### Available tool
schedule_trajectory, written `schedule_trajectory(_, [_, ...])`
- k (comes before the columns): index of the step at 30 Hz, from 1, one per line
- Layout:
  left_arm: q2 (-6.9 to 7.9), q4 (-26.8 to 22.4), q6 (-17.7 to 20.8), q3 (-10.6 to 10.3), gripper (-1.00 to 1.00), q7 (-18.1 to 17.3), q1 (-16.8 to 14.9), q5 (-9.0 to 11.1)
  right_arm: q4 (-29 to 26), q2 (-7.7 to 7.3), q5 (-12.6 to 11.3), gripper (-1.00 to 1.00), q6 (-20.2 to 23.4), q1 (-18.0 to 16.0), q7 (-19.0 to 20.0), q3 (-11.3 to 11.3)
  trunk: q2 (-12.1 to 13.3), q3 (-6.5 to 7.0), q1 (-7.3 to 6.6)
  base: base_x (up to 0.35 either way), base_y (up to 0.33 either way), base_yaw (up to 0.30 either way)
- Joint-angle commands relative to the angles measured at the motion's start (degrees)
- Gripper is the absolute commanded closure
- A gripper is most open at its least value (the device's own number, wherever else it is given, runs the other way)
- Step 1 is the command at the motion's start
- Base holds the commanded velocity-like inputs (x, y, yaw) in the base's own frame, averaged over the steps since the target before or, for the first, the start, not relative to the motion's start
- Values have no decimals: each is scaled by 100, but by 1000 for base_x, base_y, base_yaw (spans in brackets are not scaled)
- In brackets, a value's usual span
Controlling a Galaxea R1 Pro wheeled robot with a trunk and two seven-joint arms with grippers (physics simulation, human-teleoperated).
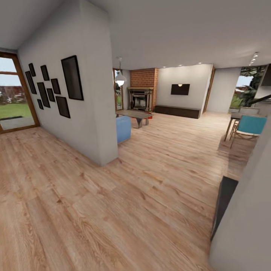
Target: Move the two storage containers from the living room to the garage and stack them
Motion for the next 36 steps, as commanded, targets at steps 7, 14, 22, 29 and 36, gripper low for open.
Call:
schedule_trajectory(7, [-3,-10,29,21,-100,-2,-1,12,17,-1,37,-100,-33,-7,23,49,-3,-6,3,322,0,-74])
schedule_trajectory(14, [-3,-9,36,21,-100,-4,-1,18,17,-1,53,-100,-24,-7,23,59,-3,-6,3,322,0,-234])
schedule_trajectory(22, [-3,-9,36,21,-100,-4,-1,20,17,-13,67,-100,-9,-7,30,97,-3,-6,3,322,46,-114])
schedule_trajectory(29, [-3,-1,36,21,-100,-4,-1,21,17,-18,66,-100,16,-6,33,112,-3,-6,3,322,119,-4])
schedule_trajectory(36, [30,8,36,26,-100,-4,-1,26,12,-25,65,-100,-3,-7,25,113,-3,-6,3,322,66,0])
